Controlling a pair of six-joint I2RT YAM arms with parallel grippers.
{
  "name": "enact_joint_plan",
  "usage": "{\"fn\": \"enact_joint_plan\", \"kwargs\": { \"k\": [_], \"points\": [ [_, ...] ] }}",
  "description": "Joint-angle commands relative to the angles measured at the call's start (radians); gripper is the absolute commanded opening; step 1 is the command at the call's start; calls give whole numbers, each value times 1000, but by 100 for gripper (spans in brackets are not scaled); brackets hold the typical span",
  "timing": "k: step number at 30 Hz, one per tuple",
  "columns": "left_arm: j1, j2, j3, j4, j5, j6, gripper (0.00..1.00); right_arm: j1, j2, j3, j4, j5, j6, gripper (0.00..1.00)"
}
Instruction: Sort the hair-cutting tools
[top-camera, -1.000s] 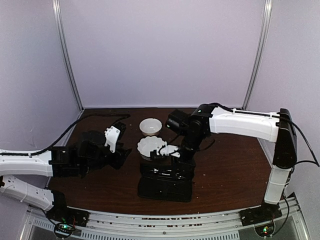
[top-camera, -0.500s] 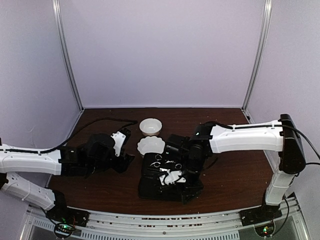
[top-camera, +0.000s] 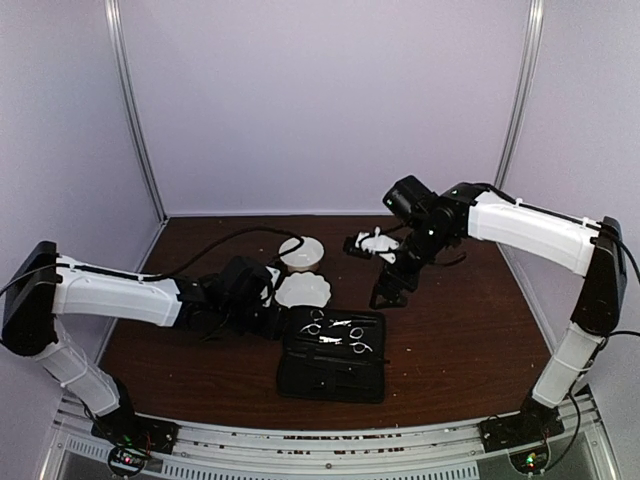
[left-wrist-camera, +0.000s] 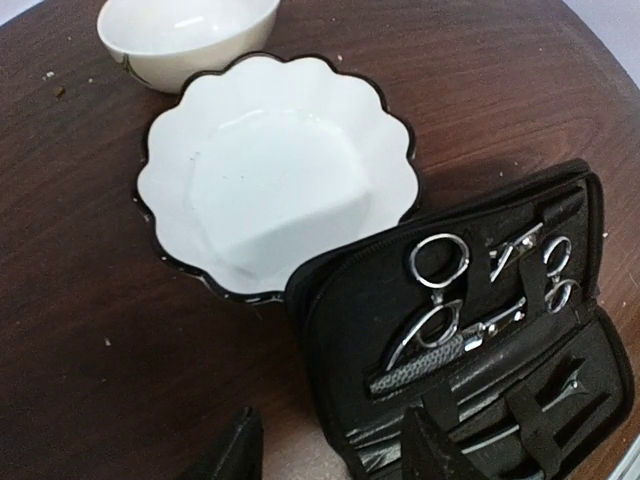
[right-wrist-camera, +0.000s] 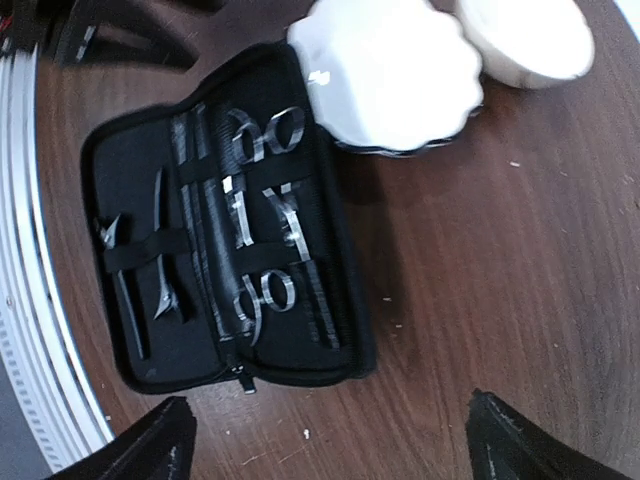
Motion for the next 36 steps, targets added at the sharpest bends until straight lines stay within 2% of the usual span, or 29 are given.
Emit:
{"fn": "enact_joint_plan", "kwargs": {
  "k": [1, 4, 10, 13, 16, 18, 22, 23, 29, 36],
  "points": [
    [35, 99, 83, 0, 60, -60, 48, -130, 55, 114, 13, -97, 107, 100],
    [57, 133, 88, 4, 64, -74, 40, -149, 56, 96, 26, -136, 122, 100],
    [68, 189, 127, 9, 105, -45, 32, -149, 38, 34, 61, -116, 122, 100],
    [68, 221, 151, 3, 115, -29, 30, -150, 41, 39, 72, -55, 132, 100],
    [68, 242, 168, -4, 113, -15, 26, -151, 44, 48, 102, 103, 171, 100],
    [68, 251, 179, -11, 107, -6, 22, -161, 46, 51, 113, 143, 179, 100],
    [68, 256, 183, -15, 94, 13, 7, -191, 92, 94, 61, -62, 161, 100],
    [68, 252, 182, -9, 89, 15, 0, -191, 118, 121, 24, -110, 137, 98],
    [49, 176, 105, 126, 71, 57, 0, -187, 286, 236, -124, -351, 80, 79],
    [-9, 41, -10, 251, -28, 115, 0, -156, 371, 257, -188, -435, 42, 60]
  ]
}}
